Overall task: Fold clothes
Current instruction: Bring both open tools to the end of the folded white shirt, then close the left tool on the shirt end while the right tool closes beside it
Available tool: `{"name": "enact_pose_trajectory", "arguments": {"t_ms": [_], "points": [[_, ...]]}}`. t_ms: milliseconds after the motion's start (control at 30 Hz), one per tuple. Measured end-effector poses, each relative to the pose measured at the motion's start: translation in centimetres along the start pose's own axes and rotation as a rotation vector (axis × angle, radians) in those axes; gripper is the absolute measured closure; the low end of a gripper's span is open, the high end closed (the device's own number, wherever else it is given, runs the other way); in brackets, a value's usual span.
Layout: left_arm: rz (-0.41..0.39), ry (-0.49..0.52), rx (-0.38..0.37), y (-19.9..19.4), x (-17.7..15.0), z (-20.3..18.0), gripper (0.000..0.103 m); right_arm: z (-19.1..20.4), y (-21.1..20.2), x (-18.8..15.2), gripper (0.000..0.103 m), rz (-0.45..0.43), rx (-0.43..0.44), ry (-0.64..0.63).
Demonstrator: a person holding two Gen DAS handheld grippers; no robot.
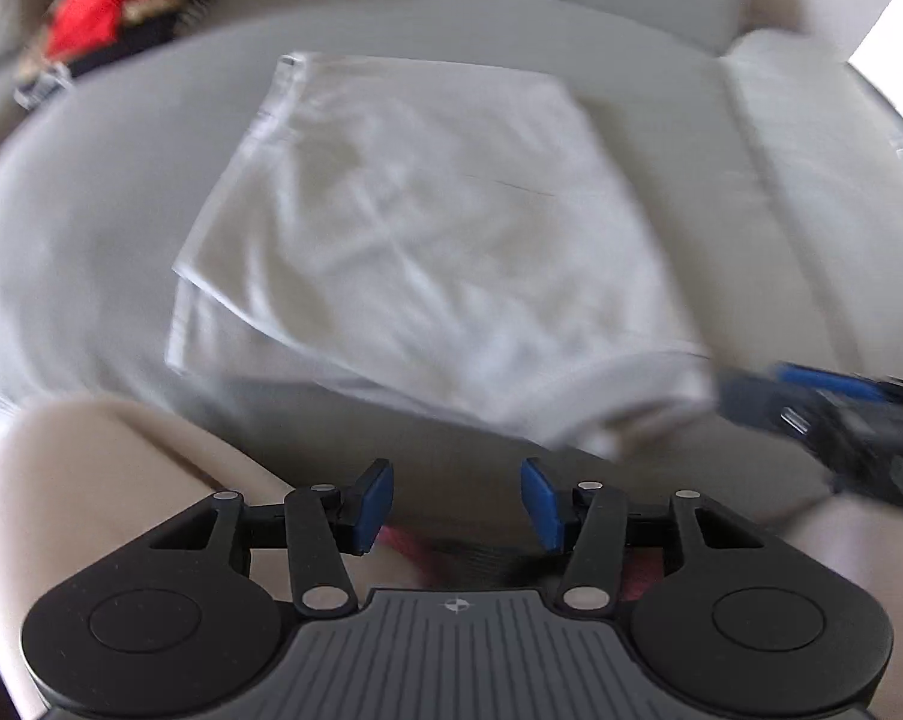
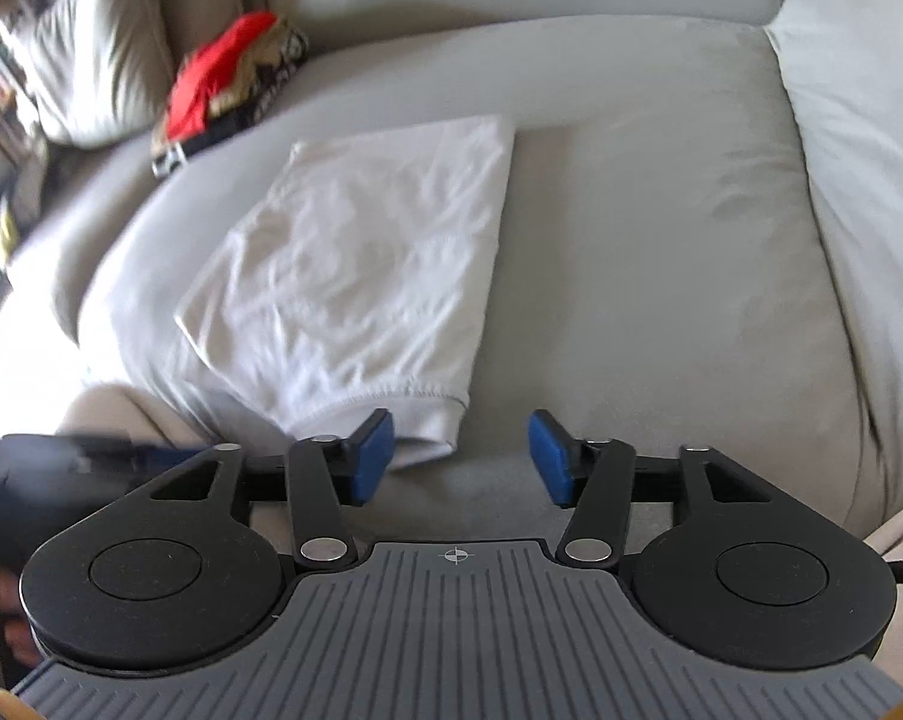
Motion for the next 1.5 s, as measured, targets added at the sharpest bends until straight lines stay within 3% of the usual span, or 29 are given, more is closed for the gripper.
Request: {"name": "enact_pose_trajectory", "arguments": {"t_ms": [67, 167, 333, 500, 600, 933, 1100, 1267, 1367, 1500], "points": [[-0.030, -0.022, -0.005, -1.2, -0.2, 0.9, 0.048, -0.2, -0.2, 0.7, 0.043, -0.008, 0.028, 0.045], [-0.097, -0.095, 0.047, -3.1, 0.3, 4.2, 0.042, -0.5, -0.2, 1.8, 0.033, -0.018, 0.064, 0.110], [-0.169, -0.165, 0.143, -4.3, 2.2, 9.7, 0.034, -0.9, 0.6, 3.1, 0.033, -0.016, 0.102, 0.177], [-0.201, -0.182, 0.224, -4.1, 4.2, 13.3, 0.034, -1.4, 1.7, 3.7, 0.033, -0.007, 0.116, 0.233], [-0.205, -0.093, 0.305, -3.7, 4.9, 12.0, 0.032, -1.3, 2.4, 3.8, 0.033, -0.006, 0.080, 0.219], [-0.185, -0.071, 0.308, -3.1, 6.1, 11.4, 0.031, -0.1, 3.7, 3.9, 0.033, 0.006, 0.061, 0.180], [-0.161, -0.067, 0.279, -2.7, 5.9, 11.6, 0.030, -0.5, 4.3, 4.4, 0.033, 0.008, 0.078, 0.202], [-0.203, -0.187, 0.096, -2.4, 6.7, 13.9, 0.027, -1.0, 5.0, 4.9, 0.033, 0.012, 0.100, 0.231], [-0.172, -0.254, 0.018, -0.9, 6.8, 15.6, 0.027, -1.8, 6.0, 5.4, 0.034, 0.035, 0.149, 0.293], [-0.112, -0.323, -0.208, 1.6, 6.8, 16.0, 0.027, -3.0, 7.6, 5.7, 0.038, 0.086, 0.198, 0.372]]}}
Point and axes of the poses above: each gripper's, at about its wrist camera, not at the fingertips, and y roughly the way its jaws point, z to its left, x to its top, the point moved 6 cm from there along y, roughly the way its jaws point, and after that the axes turned 13 degrees about y, right-handed, at the moved point
